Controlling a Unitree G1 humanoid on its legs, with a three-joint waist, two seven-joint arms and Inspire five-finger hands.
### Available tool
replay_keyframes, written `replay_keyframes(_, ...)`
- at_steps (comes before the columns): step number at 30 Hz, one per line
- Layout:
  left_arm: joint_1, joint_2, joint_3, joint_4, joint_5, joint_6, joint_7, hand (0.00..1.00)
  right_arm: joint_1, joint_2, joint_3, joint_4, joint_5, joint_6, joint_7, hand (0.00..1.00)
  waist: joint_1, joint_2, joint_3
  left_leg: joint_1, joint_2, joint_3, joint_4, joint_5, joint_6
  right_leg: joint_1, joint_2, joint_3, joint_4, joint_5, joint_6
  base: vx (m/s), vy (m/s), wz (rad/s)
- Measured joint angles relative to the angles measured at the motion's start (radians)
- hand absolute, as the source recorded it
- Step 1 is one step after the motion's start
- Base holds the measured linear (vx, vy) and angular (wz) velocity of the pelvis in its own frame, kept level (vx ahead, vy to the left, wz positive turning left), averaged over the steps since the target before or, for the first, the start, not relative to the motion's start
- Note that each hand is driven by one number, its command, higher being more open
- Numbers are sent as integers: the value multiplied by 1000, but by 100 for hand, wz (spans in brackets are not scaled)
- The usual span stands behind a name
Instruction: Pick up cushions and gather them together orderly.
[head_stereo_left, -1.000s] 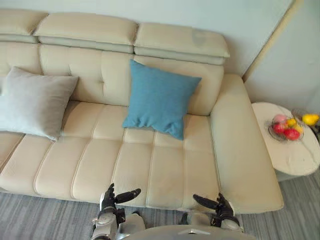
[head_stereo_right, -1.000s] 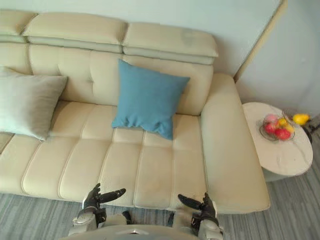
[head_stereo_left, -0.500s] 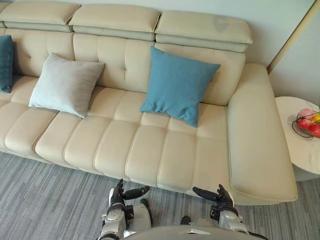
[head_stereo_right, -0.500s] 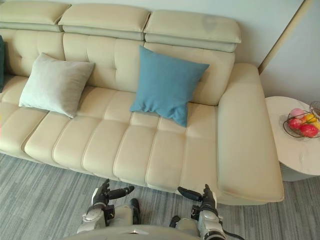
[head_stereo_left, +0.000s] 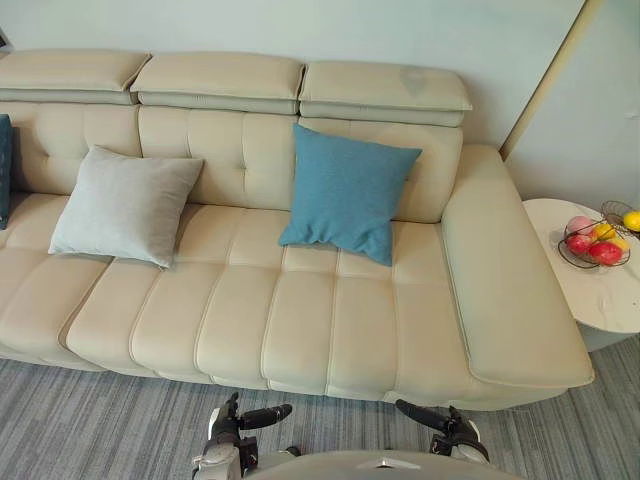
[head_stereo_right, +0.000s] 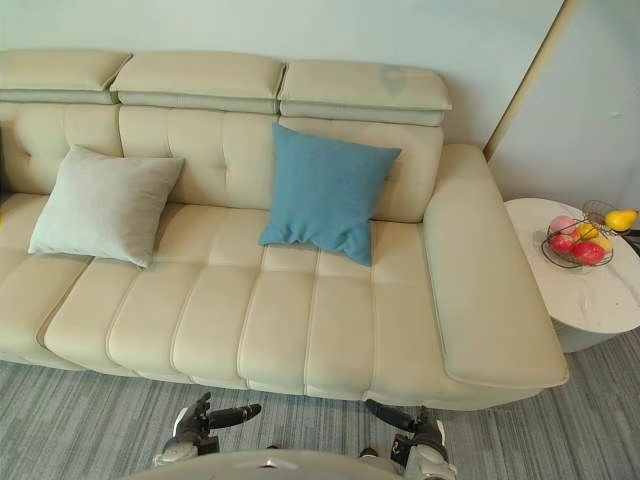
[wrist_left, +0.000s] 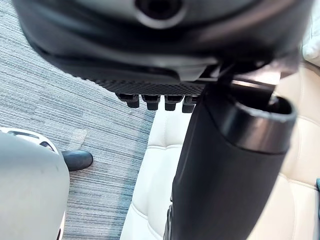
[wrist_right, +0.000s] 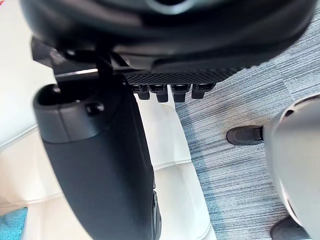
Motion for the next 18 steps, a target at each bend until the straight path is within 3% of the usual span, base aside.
replay_keyframes(3,6,4,7,4,1,0,-1,100,4,-2,-10,15,0,1,0,100,0,-1,-7,33,-2,10,-21,4,-3,21,11,11,-14,4,-1,14,9,-16)
replay_keyframes(4,-3,15,48,50,1,0,-20,100,-18,-42,-43,83,0,2,4,100,-2,-5,-5,91,-6,8,-69,8,-7,70,31,33,-66,9,-20,4,-1,-6)
replay_keyframes(18,-3,13,51,50,-20,0,-19,100,-9,-42,-42,82,-1,8,3,100,-4,-3,6,104,-3,16,-70,8,-7,72,30,37,-50,7,-22,0,0,-1)
